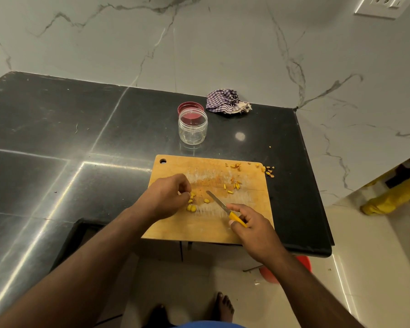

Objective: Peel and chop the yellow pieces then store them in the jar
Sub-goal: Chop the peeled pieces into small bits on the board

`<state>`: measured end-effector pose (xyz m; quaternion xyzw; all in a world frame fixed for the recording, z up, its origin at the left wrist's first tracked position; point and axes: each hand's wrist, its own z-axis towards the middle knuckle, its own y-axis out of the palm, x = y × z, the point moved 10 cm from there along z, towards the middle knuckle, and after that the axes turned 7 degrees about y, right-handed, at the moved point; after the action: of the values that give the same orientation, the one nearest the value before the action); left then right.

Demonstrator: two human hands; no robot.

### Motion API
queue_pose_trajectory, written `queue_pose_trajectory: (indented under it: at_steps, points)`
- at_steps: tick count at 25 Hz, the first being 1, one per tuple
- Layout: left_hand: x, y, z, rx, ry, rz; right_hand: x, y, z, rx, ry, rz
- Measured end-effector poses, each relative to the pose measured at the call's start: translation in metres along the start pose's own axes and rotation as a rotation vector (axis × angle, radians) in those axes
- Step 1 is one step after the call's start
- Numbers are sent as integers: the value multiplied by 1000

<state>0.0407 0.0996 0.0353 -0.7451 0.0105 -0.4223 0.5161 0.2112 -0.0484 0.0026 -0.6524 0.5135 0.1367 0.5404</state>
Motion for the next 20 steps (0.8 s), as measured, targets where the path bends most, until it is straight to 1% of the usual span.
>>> queue_pose_trajectory:
  at_steps: [2,4,6,7,11,13,16,18,20]
  points:
    - [-4,-12,3,88,-44,-103,3,2,-2,-13,4,1]
    - [-5,-19,8,142,-59,-145,2,7,-6,-44,-7,12]
    - [-4,-14,16,142,-67,-143,-3,14,-13,-87,-28,34]
    - [-3,-9,20,132,-73,-143,-5,14,-14,-84,-32,51]
    - [10,17,39,110,-85,-143,0,-9,-10,60,19,144]
    - [16,26,48,104,-93,-141,2,-16,-9,90,35,141]
    - [14,34,55,87,-113,-43,4,-19,-10,97,41,157]
    - [7,32,56,81,-110,54,8,-21,-11,106,52,185]
    - [0,28,55,88,-122,103,11,-21,-11,112,69,188]
